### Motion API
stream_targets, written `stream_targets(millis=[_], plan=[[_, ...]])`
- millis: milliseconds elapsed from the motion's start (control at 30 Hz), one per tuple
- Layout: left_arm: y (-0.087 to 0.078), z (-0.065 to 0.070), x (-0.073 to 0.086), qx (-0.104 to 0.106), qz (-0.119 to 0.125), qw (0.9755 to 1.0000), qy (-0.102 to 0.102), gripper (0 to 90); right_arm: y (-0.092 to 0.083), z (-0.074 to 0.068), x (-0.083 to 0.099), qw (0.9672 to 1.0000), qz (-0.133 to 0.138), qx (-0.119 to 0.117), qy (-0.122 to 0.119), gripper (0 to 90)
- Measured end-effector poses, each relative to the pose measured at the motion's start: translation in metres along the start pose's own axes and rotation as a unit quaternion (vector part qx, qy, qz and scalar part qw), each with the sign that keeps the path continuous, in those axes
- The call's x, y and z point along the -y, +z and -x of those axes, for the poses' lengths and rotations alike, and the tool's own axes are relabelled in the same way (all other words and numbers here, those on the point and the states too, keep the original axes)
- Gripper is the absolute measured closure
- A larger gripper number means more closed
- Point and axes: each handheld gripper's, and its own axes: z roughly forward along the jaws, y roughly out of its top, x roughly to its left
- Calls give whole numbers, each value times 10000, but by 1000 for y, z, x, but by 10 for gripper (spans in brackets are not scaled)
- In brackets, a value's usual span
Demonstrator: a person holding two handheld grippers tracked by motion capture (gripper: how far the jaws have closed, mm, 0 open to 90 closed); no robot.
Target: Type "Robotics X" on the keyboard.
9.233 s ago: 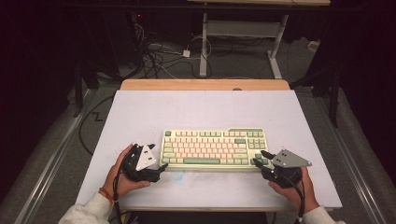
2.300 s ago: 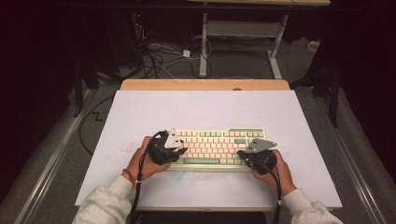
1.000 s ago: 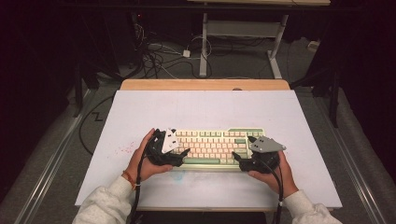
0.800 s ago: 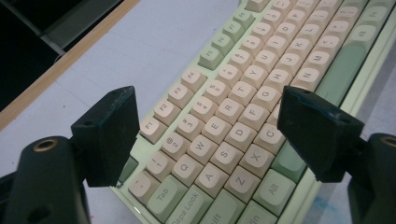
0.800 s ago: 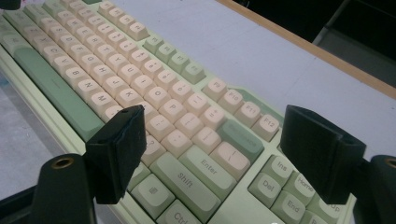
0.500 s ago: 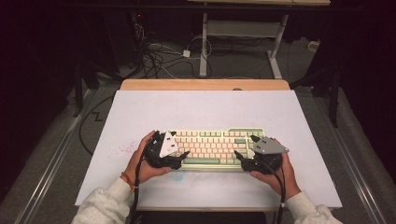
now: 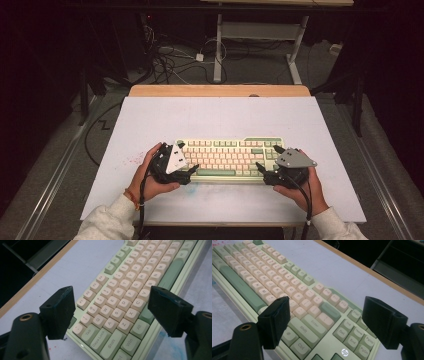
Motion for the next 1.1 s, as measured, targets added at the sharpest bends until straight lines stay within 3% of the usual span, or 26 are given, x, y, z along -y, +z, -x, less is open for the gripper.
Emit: stream_targets(millis=[233,1100], plan=[[-12,-1,4,-39,125,9999,-47,204,-6,4,1,10000,8,46,23,232],[-31,3,29,-249,130,9996,-64,171,-21,5,7,9997,-58,192,-120,228]])
